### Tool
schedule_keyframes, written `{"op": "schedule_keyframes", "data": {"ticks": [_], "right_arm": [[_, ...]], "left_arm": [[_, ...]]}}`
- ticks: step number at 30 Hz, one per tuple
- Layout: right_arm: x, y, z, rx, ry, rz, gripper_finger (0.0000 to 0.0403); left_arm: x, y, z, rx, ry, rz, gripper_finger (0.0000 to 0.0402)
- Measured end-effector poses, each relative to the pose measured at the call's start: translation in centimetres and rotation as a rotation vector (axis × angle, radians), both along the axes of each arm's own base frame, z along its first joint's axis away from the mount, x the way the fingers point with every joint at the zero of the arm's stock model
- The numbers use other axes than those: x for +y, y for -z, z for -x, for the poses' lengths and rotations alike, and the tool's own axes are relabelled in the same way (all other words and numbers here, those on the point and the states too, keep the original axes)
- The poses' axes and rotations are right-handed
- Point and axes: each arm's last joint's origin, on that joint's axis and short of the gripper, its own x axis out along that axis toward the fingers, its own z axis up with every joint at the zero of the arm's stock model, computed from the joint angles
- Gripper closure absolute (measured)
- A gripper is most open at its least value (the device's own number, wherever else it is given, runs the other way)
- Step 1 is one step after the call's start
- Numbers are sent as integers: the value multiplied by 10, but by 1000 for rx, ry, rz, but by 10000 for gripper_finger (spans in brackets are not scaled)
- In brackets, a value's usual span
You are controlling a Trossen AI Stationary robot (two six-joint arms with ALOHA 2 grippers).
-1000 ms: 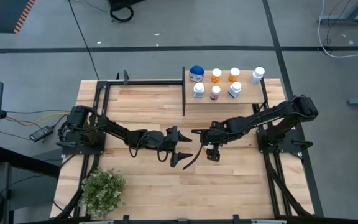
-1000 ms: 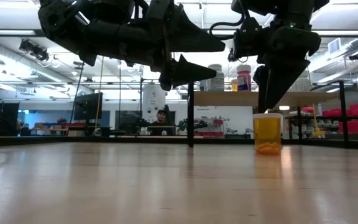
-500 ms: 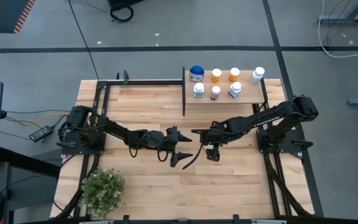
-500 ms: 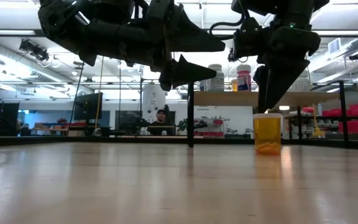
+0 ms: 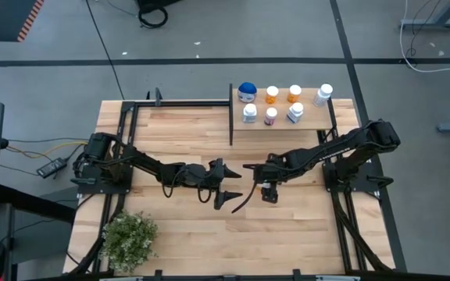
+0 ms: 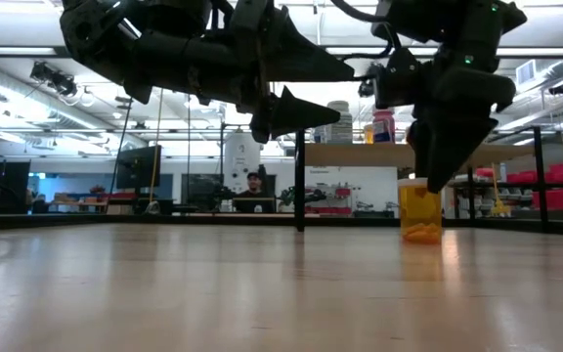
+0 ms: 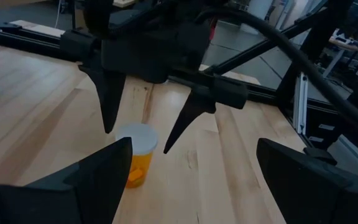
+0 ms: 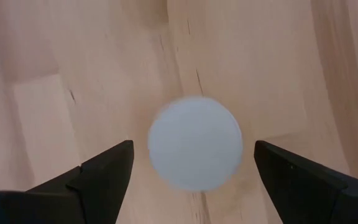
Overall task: Pick and place medicine bottles onto shelf by color
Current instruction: Put the orange pill bottle on the shelf
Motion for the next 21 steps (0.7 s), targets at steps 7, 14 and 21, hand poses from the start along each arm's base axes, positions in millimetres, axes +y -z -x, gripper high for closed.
{"op": "schedule_keyframes", "data": {"ticks": [7,14,21], "right_arm": [[1,-1,-3,-34,0,-9,61],[1,-1,-3,-33,-1,-11,64],[1,-1,-3,-37,0,-8,88]], "left_arm": [[0,1,0,7,0,-1,51],[0,1,0,8,0,-1,51],[0,2,0,15,0,-2,51]]}}
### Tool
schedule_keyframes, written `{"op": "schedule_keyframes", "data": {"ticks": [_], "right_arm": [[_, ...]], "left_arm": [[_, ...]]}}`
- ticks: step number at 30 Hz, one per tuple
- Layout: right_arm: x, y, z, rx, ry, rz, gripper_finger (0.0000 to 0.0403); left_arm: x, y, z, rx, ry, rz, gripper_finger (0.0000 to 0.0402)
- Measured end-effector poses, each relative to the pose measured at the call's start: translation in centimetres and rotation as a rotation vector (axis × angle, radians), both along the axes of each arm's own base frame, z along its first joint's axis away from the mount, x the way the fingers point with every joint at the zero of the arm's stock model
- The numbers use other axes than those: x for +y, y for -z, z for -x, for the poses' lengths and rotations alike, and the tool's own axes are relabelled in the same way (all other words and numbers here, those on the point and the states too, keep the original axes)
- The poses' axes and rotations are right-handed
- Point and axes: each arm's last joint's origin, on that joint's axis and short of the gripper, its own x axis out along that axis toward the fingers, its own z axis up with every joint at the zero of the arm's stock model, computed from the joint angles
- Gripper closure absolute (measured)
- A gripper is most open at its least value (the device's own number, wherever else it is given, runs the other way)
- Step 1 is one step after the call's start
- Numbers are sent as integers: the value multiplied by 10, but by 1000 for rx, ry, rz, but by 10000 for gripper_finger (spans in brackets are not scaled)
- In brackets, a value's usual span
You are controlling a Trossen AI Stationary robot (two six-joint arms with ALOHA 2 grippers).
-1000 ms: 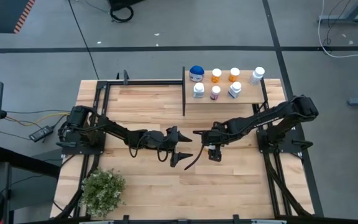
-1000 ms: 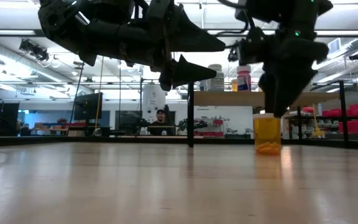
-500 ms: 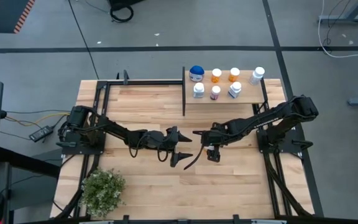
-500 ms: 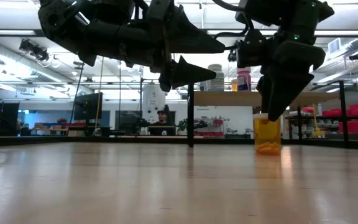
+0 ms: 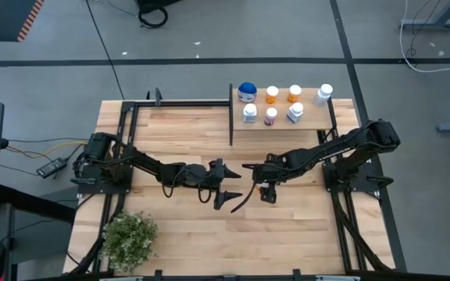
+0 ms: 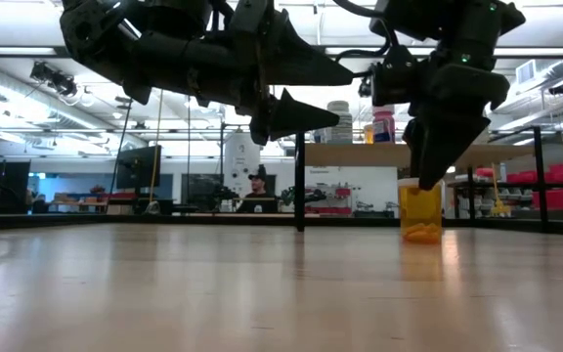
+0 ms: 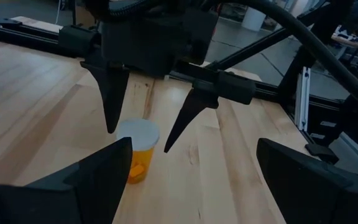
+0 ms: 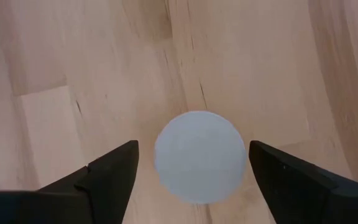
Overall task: Pick and place medicine bottles onto shelf by color
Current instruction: Put the orange pill bottle on the shelf
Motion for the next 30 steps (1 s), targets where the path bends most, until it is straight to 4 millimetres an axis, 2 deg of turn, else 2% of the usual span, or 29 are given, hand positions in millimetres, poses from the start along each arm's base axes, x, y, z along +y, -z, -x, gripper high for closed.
{"op": "schedule_keyframes", "data": {"ticks": [10,23,30], "right_arm": [[-5,-1,-2,-18,28,8,105],[-6,-1,-2,-18,41,5,161],[-6,0,-1,-7,37,1,170]], "left_arm": [[0,0,0,0,0,0,51],[0,0,0,0,0,1,51],[0,0,0,0,0,1,51]]}}
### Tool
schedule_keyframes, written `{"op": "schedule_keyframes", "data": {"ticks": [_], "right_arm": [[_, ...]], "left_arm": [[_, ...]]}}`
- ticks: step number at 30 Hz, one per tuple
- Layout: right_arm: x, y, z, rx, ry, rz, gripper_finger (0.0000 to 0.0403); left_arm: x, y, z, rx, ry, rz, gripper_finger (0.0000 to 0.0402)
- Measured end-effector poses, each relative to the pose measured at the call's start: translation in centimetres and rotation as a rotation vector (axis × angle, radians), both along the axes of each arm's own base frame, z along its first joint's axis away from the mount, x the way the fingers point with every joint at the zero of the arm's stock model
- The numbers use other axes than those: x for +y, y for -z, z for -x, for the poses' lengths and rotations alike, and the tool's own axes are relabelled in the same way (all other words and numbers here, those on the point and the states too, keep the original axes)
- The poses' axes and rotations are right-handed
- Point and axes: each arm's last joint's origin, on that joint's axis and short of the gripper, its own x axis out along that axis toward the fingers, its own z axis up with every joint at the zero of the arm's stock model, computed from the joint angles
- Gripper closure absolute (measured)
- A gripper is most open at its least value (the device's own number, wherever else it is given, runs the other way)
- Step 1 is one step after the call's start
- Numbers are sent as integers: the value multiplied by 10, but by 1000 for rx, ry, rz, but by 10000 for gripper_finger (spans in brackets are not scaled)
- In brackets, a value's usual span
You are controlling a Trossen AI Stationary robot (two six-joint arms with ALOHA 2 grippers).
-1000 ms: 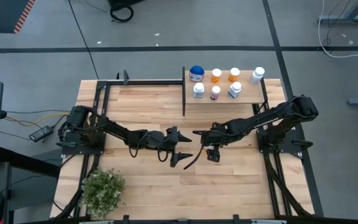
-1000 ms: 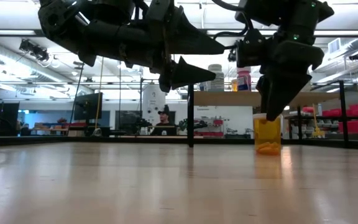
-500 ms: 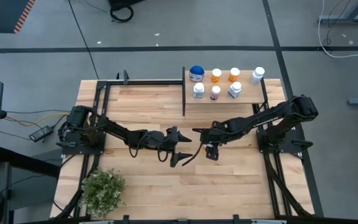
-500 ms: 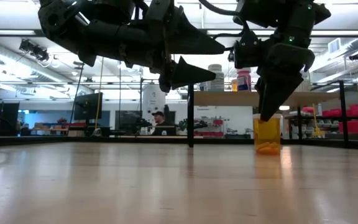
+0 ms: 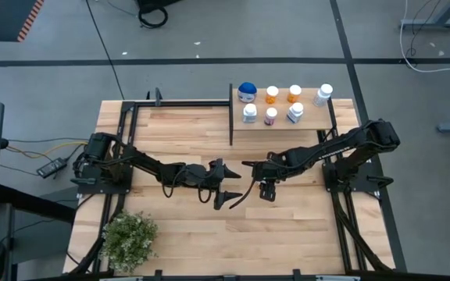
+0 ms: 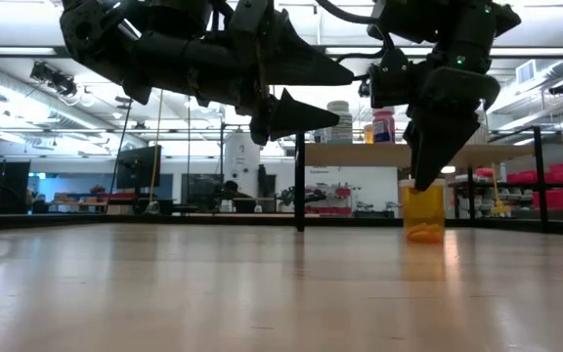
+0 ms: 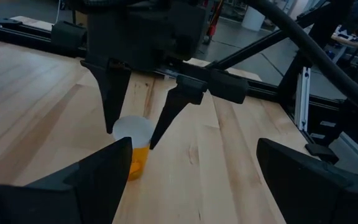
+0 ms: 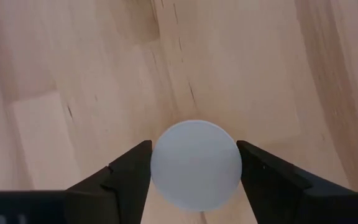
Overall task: Pick and place medicine bottles onto shelf by color
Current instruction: Put the orange pill bottle on the shelf
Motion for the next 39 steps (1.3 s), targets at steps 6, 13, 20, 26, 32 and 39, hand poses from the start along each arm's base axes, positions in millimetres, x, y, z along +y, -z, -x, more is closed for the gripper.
{"op": "schedule_keyframes", "data": {"ticks": [6,13,20,26,32,39], "right_arm": [[0,-20,2,108,-6,-4,171],[-3,-72,2,204,31,7,172],[-26,-99,18,167,171,8,172],[-51,-126,55,86,345,-2,172],[-73,-146,97,89,484,17,170],[-100,-153,125,124,604,80,170]], "left_arm": [[0,0,0,0,0,0,51],[-1,0,0,3,4,0,51],[-5,1,1,8,13,-2,51],[-8,1,1,8,22,-3,51],[-8,1,1,7,22,-4,51],[-7,1,1,6,22,-3,51]]}}
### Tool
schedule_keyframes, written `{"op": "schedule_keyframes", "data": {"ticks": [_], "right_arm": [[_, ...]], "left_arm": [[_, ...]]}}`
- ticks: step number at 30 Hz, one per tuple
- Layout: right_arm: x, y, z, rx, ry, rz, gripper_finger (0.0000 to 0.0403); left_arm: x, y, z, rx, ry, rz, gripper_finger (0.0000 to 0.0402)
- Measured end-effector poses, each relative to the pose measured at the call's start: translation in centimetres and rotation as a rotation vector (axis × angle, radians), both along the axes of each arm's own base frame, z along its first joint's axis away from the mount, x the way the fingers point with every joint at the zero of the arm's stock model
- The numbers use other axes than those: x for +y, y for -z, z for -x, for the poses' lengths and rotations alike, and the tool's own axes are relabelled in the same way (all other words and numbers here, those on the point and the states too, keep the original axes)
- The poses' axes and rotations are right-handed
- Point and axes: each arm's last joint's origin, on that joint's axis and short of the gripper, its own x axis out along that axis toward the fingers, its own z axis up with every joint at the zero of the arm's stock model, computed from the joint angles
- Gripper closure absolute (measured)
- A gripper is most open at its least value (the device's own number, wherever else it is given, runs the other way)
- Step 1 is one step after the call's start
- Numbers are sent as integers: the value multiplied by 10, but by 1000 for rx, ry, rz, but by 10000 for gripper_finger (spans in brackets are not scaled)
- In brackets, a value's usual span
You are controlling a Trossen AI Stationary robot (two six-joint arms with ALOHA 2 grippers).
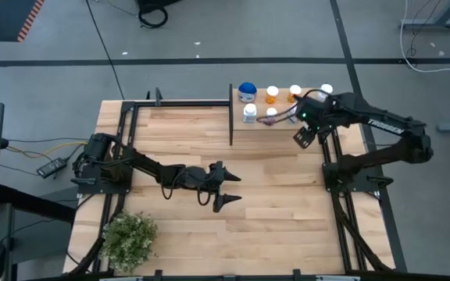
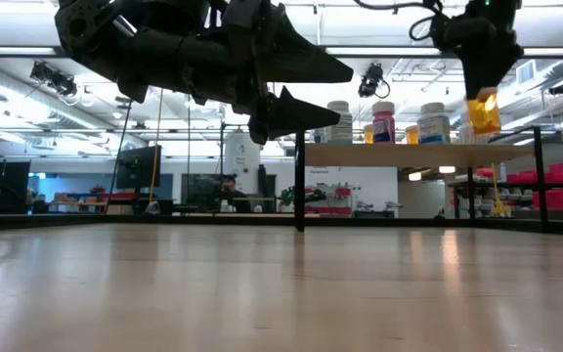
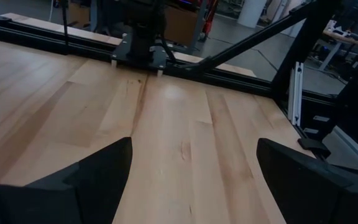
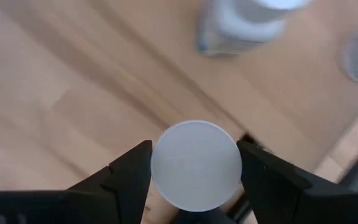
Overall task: Pick and place medicine bottles onto shelf by color
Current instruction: Put the orange pill bottle on the shelf
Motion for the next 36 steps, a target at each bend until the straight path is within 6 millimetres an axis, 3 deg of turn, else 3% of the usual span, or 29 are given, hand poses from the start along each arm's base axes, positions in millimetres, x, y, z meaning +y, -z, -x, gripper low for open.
{"op": "schedule_keyframes", "data": {"ticks": [15,22,36], "right_arm": [[-46,-11,49,-52,357,74,171],[-63,-10,51,-144,425,48,171],[-79,-3,62,-86,487,36,170]], "left_arm": [[0,0,0,-1,0,1,51],[-3,0,1,-1,9,1,51],[-6,-1,1,-8,15,9,51]]}}
